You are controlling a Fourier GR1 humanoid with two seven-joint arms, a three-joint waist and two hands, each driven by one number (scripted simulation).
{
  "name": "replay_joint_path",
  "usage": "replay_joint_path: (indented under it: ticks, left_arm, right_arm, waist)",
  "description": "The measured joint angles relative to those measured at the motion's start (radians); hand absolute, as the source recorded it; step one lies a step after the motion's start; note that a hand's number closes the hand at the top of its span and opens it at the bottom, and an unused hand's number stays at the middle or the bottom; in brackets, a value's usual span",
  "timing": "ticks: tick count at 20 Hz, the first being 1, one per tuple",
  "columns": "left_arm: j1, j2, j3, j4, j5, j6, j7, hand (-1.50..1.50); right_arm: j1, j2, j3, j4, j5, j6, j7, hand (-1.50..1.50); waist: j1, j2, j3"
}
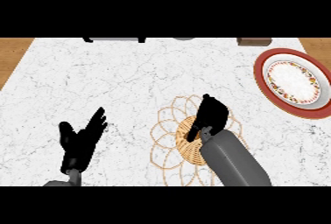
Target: Pick the croissant from the placemat and place it in the plate
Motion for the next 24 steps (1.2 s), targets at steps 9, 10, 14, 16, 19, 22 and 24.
replay_joint_path:
  ticks: [9,10,14,16,19,22,24]
  left_arm:
    - [0.006,-0.012,0.016,0.018,-0.017,-0.010,-0.020,0.00]
    - [0.009,-0.008,0.019,0.002,-0.012,-0.014,-0.003,0.00]
    - [0.017,0.000,0.031,0.003,-0.009,-0.031,-0.011,0.00]
    - [0.010,-0.003,0.035,0.008,-0.010,-0.025,-0.007,0.00]
    - [0.023,-0.003,0.036,-0.001,-0.010,-0.022,-0.005,0.00]
    - [0.037,-0.006,0.035,-0.017,-0.005,-0.024,-0.004,0.00]
    - [0.041,-0.005,0.034,-0.018,-0.010,-0.022,-0.004,0.00]
  right_arm:
    - [-0.012,-0.005,0.008,0.044,0.039,0.019,-0.036,1.50]
    - [-0.014,-0.004,0.006,0.045,0.050,0.024,-0.037,1.50]
    - [0.059,-0.034,0.053,-0.059,0.089,0.016,-0.113,1.50]
    - [0.105,-0.053,0.099,-0.131,0.082,0.005,-0.200,1.50]
    - [0.178,-0.085,0.167,-0.249,0.065,-0.041,-0.345,1.50]
    - [0.235,-0.131,0.193,-0.383,0.077,-0.142,-0.448,1.50]
    - [0.278,-0.165,0.192,-0.464,0.097,-0.211,-0.486,1.50]
  waist:
    - [-0.004,-0.008,-0.001]
    - [-0.004,-0.008,-0.001]
    - [-0.011,-0.009,-0.002]
    - [-0.018,-0.010,-0.002]
    - [-0.023,-0.008,0.000]
    - [-0.030,-0.009,0.002]
    - [-0.030,-0.007,0.002]
